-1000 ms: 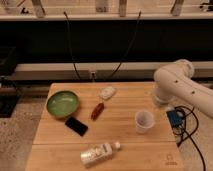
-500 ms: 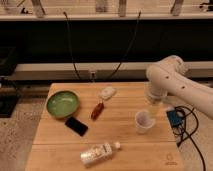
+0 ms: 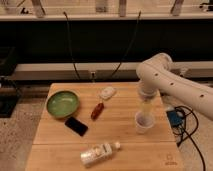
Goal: Move the arm in a circular motion
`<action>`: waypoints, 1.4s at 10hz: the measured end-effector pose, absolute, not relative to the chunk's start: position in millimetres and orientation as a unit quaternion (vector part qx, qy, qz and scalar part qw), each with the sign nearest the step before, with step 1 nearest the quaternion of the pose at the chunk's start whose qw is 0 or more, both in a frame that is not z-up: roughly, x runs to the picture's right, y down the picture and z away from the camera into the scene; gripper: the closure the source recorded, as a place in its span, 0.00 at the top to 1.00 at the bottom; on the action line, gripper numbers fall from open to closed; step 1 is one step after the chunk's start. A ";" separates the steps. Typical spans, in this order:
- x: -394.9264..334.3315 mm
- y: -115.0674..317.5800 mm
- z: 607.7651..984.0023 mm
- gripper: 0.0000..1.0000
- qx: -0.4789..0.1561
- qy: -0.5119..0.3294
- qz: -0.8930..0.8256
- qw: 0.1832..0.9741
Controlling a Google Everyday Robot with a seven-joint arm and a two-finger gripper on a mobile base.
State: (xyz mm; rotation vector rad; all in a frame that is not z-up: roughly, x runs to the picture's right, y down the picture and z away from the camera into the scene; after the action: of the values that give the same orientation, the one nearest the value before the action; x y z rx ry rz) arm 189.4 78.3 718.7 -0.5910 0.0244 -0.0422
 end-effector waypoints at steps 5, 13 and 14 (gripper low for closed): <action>163.3 81.3 722.8 0.80 -0.296 0.004 -0.031 0.955; 126.3 74.4 742.5 0.80 -0.305 -0.007 -0.034 0.952; 123.0 72.2 746.8 0.80 -0.307 -0.007 -0.035 0.951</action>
State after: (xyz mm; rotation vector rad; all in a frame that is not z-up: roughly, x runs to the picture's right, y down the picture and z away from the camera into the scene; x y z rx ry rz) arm 123.0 72.2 746.8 -0.6237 -0.0143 -0.0712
